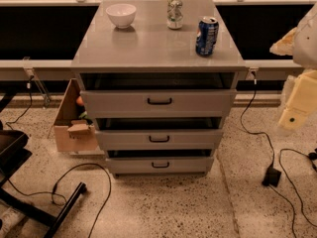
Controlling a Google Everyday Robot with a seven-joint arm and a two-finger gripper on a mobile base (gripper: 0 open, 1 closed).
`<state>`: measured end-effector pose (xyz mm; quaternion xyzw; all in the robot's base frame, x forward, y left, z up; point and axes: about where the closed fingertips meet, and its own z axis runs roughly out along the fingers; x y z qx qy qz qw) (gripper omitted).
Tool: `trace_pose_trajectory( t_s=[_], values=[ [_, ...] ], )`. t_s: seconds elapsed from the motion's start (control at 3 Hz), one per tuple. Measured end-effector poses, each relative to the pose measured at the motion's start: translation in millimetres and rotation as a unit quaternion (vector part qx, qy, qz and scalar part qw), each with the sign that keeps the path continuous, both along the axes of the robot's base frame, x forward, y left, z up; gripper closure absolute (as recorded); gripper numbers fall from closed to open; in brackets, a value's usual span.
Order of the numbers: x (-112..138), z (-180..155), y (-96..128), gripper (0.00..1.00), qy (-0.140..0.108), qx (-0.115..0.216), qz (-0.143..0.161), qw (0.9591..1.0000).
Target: Open bottom drawer
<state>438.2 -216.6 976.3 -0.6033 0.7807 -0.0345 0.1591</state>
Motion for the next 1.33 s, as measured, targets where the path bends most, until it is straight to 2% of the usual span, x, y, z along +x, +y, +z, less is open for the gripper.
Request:
trace_pose_trajectory(
  t_s=[0.33,0.67,1.0,1.33],
  values=[
    [0.0,-0.1,0.0,0.00,0.000,0.000,0.000,1.0000],
    [0.9,-47.3,10.1,0.00,-0.003,-0.012,-0.002,0.9999],
    [13.2,-112.6,20.7,0.00,-0.015,-0.049,-0.004,0.9987],
    [36.2,-192.9,31.4,0.00,-0.005,-0.080,0.003,0.9968]
  ],
)
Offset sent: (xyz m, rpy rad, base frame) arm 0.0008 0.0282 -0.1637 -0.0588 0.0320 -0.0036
